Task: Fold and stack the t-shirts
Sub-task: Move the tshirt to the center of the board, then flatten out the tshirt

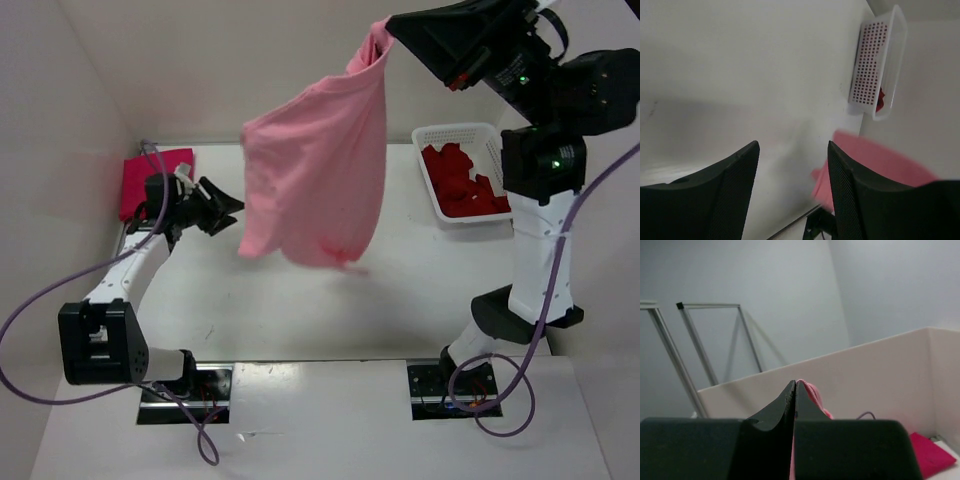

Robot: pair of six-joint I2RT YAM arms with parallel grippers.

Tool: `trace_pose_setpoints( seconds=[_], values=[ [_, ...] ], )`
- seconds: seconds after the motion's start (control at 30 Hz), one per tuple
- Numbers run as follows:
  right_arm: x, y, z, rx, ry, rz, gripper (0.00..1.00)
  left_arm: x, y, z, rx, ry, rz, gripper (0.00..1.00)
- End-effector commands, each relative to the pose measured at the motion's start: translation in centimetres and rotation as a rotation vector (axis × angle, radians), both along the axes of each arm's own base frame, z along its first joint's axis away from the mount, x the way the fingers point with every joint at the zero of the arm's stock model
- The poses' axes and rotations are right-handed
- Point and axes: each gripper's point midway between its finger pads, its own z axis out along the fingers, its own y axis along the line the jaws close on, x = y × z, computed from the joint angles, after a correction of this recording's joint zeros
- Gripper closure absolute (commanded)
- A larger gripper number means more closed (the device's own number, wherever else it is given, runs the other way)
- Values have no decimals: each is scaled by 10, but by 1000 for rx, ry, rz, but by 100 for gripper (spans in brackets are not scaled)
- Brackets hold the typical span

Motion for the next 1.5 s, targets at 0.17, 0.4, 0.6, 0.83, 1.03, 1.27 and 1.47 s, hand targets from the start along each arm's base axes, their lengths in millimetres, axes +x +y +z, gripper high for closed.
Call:
trace_pose_setpoints(
  seconds=[0.17, 0.4, 0.6, 0.83, 1.03, 1.27, 1.47],
  values=[
    [85, 36, -116, -175, 208, 49, 100, -32, 32, -27, -54, 71, 48, 33],
    [179, -68, -426, -250, 829, -268, 100, -57, 53, -50, 186, 100, 52, 33],
    [202, -132, -548, -376, 1248, -590, 63, -80, 19, -65, 327, 153, -101, 28],
    [162, -110, -538, -489, 1241, -685, 35, -112, -34, -110, 484, 291, -330, 16],
    [86, -61, -613, -612, 1406, -611, 70, -113, -62, -172, 610, 404, -452, 44],
    [48, -32, -642, -765, 1408, -551, 94, -44, -69, -161, 542, 331, -356, 91],
    [52, 2, -639, -875, 1330, -483, 95, 77, -74, -115, 533, 192, -246, 93]
  ],
)
